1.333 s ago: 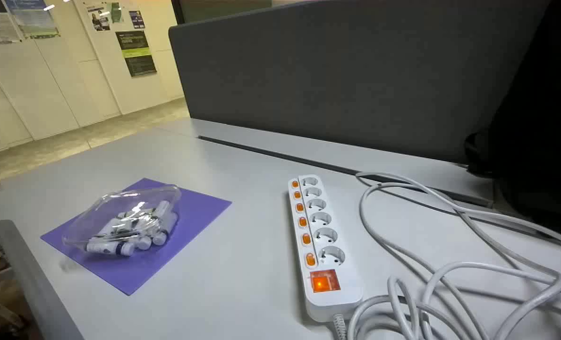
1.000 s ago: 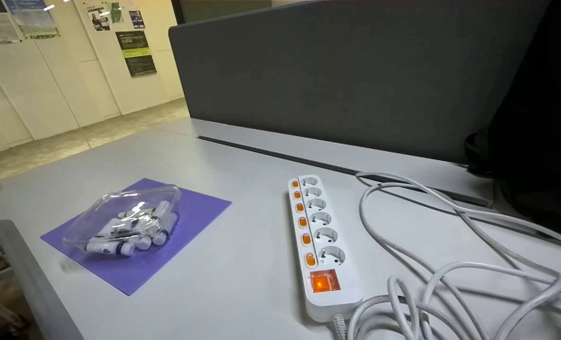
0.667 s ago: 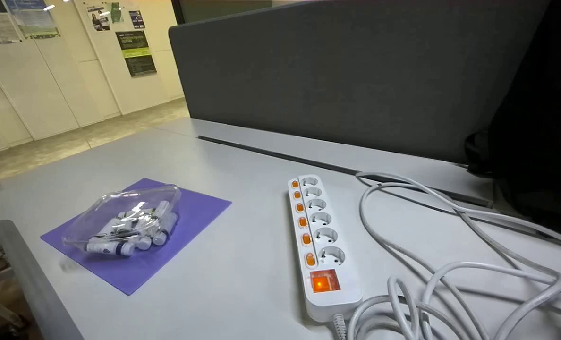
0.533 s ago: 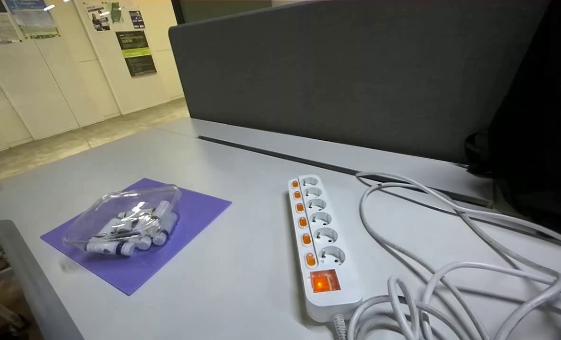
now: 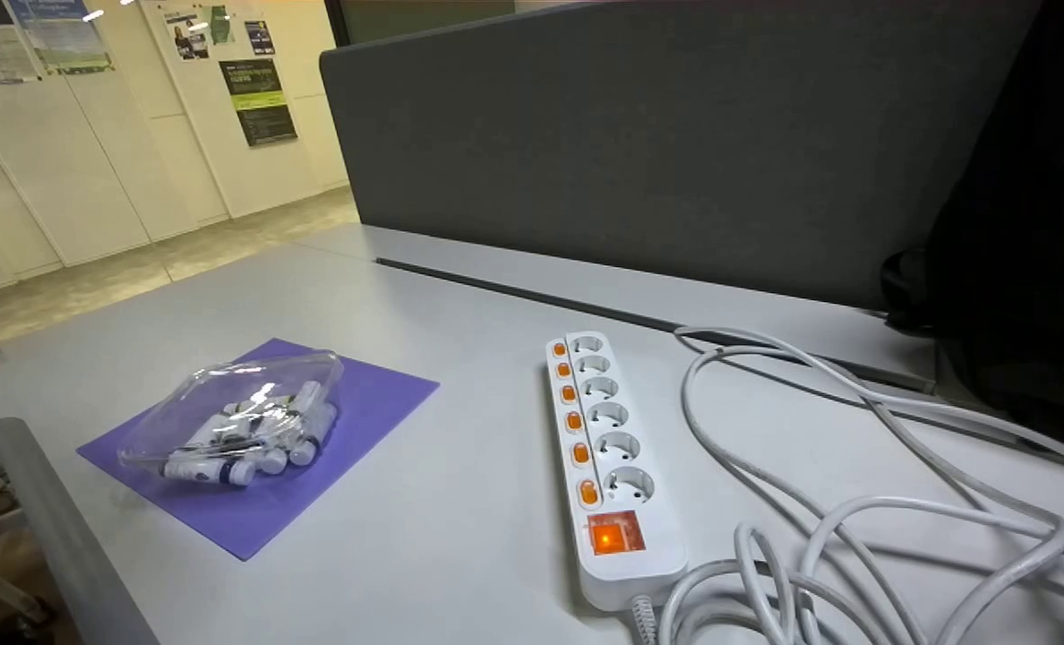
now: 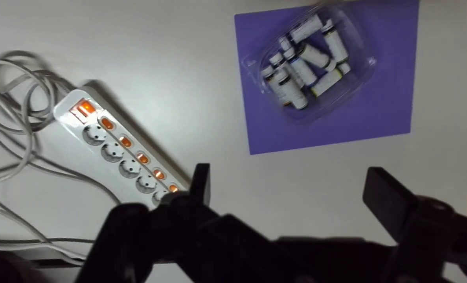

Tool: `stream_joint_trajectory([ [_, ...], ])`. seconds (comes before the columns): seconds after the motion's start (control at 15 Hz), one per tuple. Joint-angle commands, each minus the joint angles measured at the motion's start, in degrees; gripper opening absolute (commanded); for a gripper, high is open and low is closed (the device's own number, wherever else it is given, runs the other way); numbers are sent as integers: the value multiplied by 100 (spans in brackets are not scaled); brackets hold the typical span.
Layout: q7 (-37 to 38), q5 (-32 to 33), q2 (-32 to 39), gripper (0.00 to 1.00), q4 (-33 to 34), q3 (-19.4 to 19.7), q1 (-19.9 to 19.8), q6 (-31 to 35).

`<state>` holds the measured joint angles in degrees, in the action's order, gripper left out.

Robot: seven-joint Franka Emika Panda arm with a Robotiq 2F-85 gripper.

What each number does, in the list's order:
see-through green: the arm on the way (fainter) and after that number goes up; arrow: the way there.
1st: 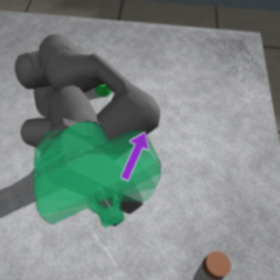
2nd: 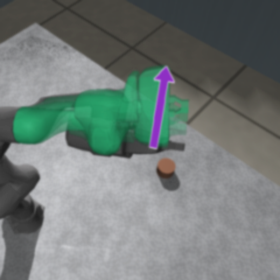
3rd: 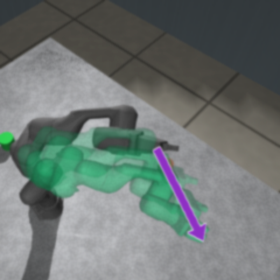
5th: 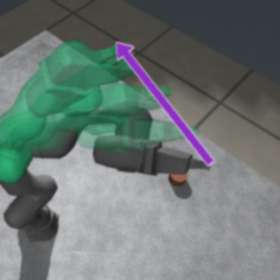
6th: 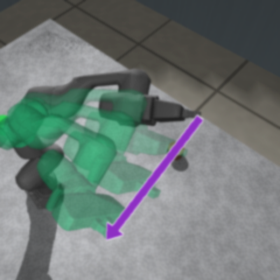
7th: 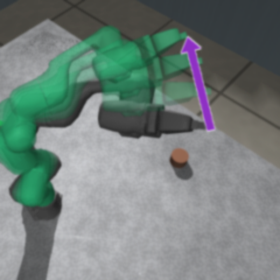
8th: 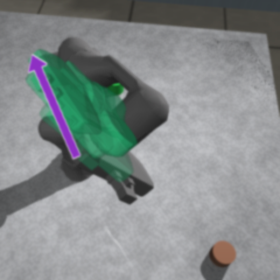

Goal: Turn on the switch of the first slot of the adapter

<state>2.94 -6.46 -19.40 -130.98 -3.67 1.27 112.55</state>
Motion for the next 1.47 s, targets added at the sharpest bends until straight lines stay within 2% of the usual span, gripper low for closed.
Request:
stream_joint_trajectory([
  [0.0,480,253,126,100,-258,233,-367,830],
  [0.27,885,521,558,100,-453,350,-699,2157],
  [0.47,1414,978,1067,100,-419,304,-839,2760],
  [0.53,1553,1080,1212,100,-392,315,-844,2791],
  [0.6,1089,851,955,100,-483,425,-730,2657],
  [1.0,1159,915,1064,100,-484,406,-705,2676],
  [1.13,1109,857,1276,100,-415,451,-711,2716],
  [1.4,629,325,1932,100,-226,715,-770,2898],
])
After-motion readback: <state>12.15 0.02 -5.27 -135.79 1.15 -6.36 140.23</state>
